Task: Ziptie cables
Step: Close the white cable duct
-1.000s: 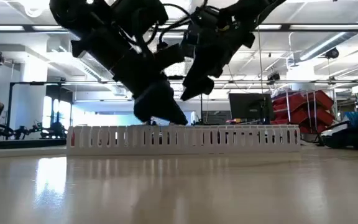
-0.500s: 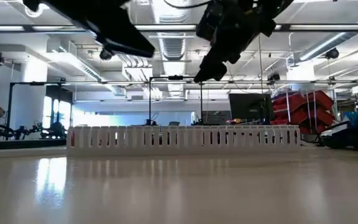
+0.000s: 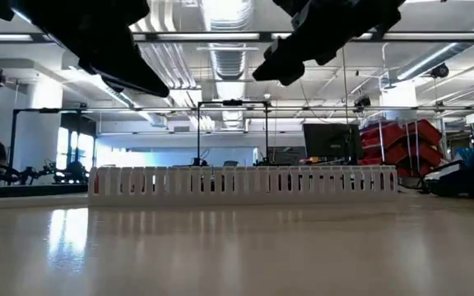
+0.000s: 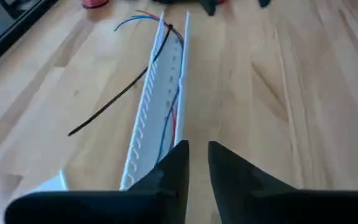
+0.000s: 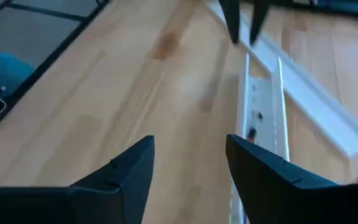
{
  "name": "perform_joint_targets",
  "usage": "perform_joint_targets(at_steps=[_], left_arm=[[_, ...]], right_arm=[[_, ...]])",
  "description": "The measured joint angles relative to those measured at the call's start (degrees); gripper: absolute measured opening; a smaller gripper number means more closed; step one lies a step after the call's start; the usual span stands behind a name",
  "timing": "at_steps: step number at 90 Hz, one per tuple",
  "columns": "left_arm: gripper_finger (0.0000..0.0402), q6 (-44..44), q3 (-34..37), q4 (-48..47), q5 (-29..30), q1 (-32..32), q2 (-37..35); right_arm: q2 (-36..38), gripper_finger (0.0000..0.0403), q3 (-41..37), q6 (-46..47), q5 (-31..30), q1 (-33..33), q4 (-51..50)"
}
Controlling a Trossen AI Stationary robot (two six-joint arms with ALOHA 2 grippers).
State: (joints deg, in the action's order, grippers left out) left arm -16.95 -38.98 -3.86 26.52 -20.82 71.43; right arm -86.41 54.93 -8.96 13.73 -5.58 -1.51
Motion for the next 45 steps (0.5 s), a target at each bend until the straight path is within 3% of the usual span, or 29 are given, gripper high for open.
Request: perform_joint_targets(at_steps=[16, 25, 45], left_arm=[[0.0055, -1.2, -0.1, 1.4, -2.0, 0.0, 2.0], [0.0082, -3.4, 0.2, 1.5, -6.4, 0.1, 4.6], [0.015, 0.5, 1.0, 2.6, -6.6, -0.6, 7.4]], right_arm=[[0.0, 0.0183, -2.5, -1.3, -6.8, -5.3, 8.0], [-1.0, 0.0182, -2.7, -0.5, -7.1, -6.2, 10.3], [-6.6, 0.0183, -2.5, 0.2, -8.1, -6.0, 20.4]])
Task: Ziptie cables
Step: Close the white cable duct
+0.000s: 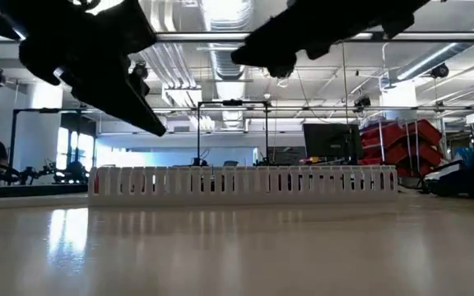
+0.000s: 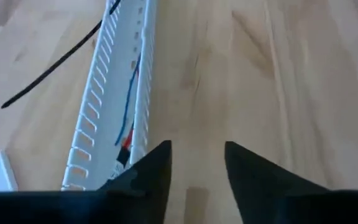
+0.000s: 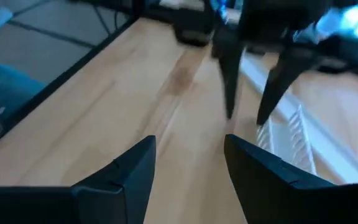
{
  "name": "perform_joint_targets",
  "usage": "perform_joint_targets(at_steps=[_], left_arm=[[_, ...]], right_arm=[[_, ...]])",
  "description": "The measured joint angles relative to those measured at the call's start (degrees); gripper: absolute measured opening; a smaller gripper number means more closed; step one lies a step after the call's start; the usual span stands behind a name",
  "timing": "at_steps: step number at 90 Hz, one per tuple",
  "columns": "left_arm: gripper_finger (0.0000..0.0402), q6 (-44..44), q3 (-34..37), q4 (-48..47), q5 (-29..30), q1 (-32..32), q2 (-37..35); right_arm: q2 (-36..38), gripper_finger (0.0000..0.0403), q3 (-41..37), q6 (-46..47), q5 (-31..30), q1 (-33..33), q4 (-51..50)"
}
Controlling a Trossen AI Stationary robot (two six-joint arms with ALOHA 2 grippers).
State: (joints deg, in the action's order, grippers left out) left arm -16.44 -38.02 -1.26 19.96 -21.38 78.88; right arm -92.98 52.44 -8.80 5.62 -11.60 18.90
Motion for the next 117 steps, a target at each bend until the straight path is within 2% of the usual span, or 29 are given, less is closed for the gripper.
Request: perform_joint_targets(at_steps=[18, 31, 41, 59, 70, 78, 88, 99, 117], left_arm=[[0.0173, 2.1, 5.7, 12.4, -0.3, -0.4, -0.4], [0.0174, 2.0, 10.3, 21.4, 2.2, -0.5, -0.7], [0.0179, 1.8, 11.5, 22.1, 3.3, -0.5, -1.2], [0.0191, 9.5, 12.1, 27.5, 2.6, 2.5, -5.9], [0.0189, 15.0, 14.5, 34.9, -1.3, 7.1, -9.0], [0.0183, 15.0, 15.6, 37.3, -4.0, 9.4, -10.4], [0.0175, 14.2, 15.7, 37.3, -3.5, 10.2, -11.4], [0.0164, 14.0, 15.8, 37.9, -3.5, 10.3, -11.7], [0.0142, 8.8, 16.6, 39.2, -2.5, 12.2, -11.4]], right_arm=[[-4.5, 0.0198, 4.4, -5.9, -2.7, 0.2, 2.3], [-6.1, 0.0215, 7.7, -8.5, -11.0, 0.4, -0.1], [-6.5, 0.024, 10.0, -8.6, -15.2, 0.8, -2.8], [-6.6, 0.03, 12.5, -8.2, -12.7, 1.3, -3.4], [-6.6, 0.0314, 12.7, -6.5, -10.1, 1.8, -1.7], [-7.4, 0.031, 10.7, -7.8, -8.9, 2.2, 6.1], [-10.6, 0.0298, 8.2, -9.5, -6.5, 3.2, 17.7], [-12.1, 0.0283, 6.9, -11.3, -5.1, 4.8, 26.1], [-12.3, 0.0263, 4.5, -12.7, -3.6, 7.2, 27.0]])
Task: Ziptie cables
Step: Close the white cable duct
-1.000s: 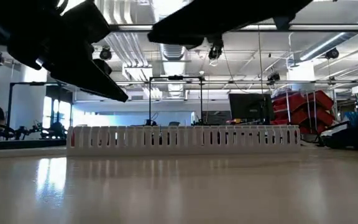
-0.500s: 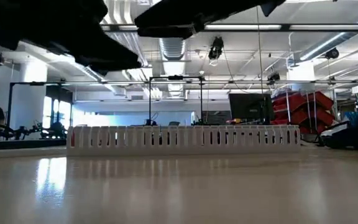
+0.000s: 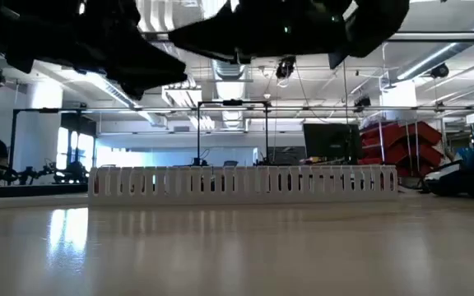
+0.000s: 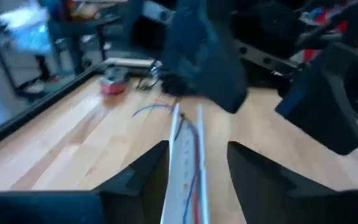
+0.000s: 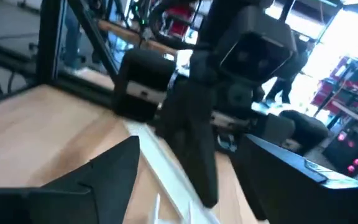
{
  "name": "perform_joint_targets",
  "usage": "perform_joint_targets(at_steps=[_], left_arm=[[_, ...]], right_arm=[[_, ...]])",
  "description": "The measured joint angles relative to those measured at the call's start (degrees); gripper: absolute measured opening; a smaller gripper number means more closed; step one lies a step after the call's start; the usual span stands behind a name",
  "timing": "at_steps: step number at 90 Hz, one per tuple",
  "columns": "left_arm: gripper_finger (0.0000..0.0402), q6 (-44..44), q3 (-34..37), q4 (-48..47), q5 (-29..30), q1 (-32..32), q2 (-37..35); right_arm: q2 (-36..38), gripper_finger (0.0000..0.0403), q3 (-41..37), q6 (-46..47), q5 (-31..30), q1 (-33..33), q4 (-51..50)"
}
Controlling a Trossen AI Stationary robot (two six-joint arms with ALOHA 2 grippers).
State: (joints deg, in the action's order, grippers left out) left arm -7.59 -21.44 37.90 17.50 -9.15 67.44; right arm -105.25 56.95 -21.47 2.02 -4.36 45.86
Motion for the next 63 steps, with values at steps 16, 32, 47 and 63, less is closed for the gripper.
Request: perform_joint_targets(at_steps=[16, 32, 47, 63], left_arm=[[0.0123, -3.5, -0.3, -0.1, 1.0, 0.0, 0.2], [0.0109, -4.4, -0.3, -0.8, 2.9, 0.0, 0.1], [0.0101, -5.5, -0.3, -1.3, 2.6, -0.1, 0.6], [0.0108, -4.4, -0.2, -1.3, 2.5, -0.1, 0.5]], right_arm=[[-0.8, 0.0245, -3.0, 0.5, 0.1, 0.8, 3.2], [-1.4, 0.0227, -5.9, 2.1, -0.1, 0.8, 9.8], [-1.4, 0.0215, -5.7, 2.4, -0.1, 0.9, 10.4], [-0.6, 0.0204, -5.9, 3.7, -2.6, 0.4, 6.9]])
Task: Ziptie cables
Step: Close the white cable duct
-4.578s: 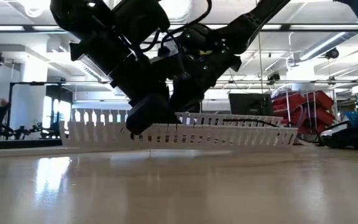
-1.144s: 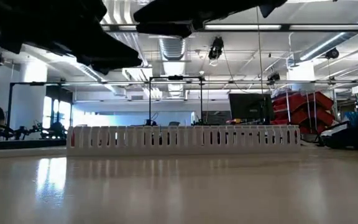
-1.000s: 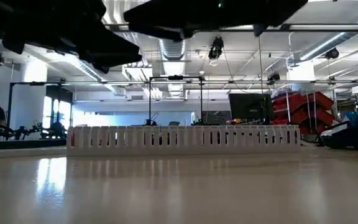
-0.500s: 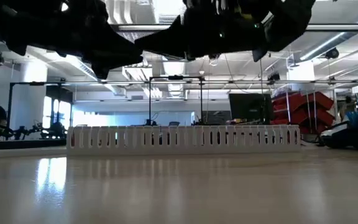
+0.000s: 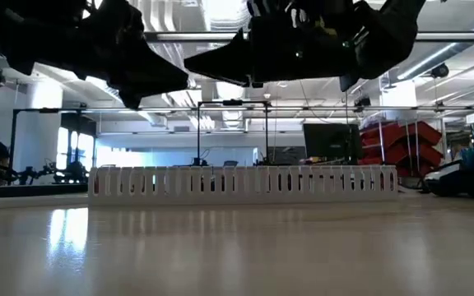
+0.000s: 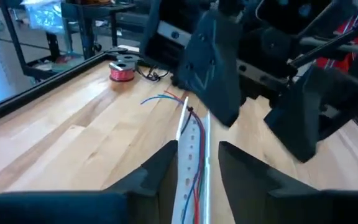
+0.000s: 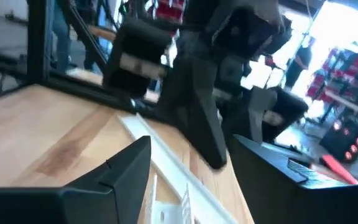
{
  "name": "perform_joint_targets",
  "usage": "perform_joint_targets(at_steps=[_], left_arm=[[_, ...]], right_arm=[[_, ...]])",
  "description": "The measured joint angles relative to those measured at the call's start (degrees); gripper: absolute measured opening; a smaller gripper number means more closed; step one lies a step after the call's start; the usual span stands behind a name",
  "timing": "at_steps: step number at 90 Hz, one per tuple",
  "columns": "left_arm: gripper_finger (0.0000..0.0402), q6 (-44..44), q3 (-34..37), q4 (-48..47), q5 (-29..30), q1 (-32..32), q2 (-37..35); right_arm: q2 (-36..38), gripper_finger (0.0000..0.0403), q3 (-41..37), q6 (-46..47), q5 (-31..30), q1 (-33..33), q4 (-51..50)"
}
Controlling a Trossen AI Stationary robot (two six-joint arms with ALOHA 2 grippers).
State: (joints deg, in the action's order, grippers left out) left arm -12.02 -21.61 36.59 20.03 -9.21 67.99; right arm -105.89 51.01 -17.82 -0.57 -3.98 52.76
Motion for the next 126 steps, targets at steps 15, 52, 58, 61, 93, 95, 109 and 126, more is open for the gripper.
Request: perform_joint_targets(at_steps=[15, 52, 58, 61, 93, 95, 109, 126], left_arm=[[0.0143, 1.4, 0.2, -0.4, -1.6, -0.1, 0.0], [0.0179, 3.6, 1.7, 4.5, -2.7, -0.2, -1.3], [0.0178, 3.9, 1.9, 3.8, -2.8, -0.2, -1.3], [0.0179, 4.0, 2.2, 3.3, -2.8, -0.2, -1.4], [0.0186, 5.7, 2.4, 3.4, -6.5, -0.2, -2.1], [0.0188, 5.7, 2.4, 3.5, -6.6, -0.2, -2.1], [0.0215, 5.5, 2.5, 2.3, -6.2, 0.3, -2.5], [0.025, 3.5, 2.5, -5.8, -1.2, 3.1, -2.6]], right_arm=[[4.5, 0.0202, 0.1, 1.8, -6.9, -0.5, -7.2], [9.6, 0.027, 0.3, 13.8, -18.0, -1.3, -21.1], [9.8, 0.0289, 0.4, 13.8, -20.3, -1.3, -20.6], [9.8, 0.0298, 0.4, 13.8, -21.2, -1.3, -20.7], [9.8, 0.0325, 0.4, 18.8, -23.5, -0.3, -21.2], [9.8, 0.0325, 0.4, 19.3, -23.4, -0.1, -21.2], [9.8, 0.0325, 0.4, 19.8, -20.7, 0.7, -24.1], [7.6, 0.0325, 0.3, 22.7, -17.4, 2.6, -28.8]])
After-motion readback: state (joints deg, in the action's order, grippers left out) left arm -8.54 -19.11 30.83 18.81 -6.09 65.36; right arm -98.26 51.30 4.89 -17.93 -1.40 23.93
